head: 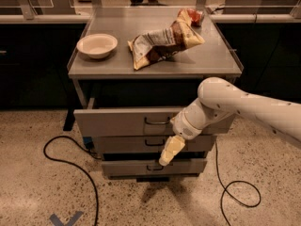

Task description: Close top drawer

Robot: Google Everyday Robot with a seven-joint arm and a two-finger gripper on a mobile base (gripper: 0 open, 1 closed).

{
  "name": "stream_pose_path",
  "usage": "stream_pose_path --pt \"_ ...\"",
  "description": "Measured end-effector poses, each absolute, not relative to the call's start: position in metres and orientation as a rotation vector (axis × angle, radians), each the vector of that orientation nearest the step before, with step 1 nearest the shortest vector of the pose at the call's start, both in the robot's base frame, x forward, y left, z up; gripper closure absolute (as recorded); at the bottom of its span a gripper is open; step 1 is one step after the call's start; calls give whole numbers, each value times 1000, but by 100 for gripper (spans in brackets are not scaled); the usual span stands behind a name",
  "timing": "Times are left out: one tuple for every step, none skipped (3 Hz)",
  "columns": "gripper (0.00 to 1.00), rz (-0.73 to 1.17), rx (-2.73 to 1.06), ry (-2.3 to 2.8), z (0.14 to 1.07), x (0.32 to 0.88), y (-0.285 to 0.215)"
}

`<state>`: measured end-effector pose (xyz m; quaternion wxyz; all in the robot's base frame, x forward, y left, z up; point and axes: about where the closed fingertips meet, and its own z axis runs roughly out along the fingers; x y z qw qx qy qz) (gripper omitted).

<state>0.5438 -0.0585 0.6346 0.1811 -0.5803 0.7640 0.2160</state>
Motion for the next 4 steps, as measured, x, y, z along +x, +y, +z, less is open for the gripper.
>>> stream_pose_path --pt "0 627 -1634 2166 630 547 -58" --pt "0 641 -1624 2164 628 557 -56" --pt "0 644 -1590 2157 630 571 -53" --pt "0 632 -1502 2152 639 598 -49"
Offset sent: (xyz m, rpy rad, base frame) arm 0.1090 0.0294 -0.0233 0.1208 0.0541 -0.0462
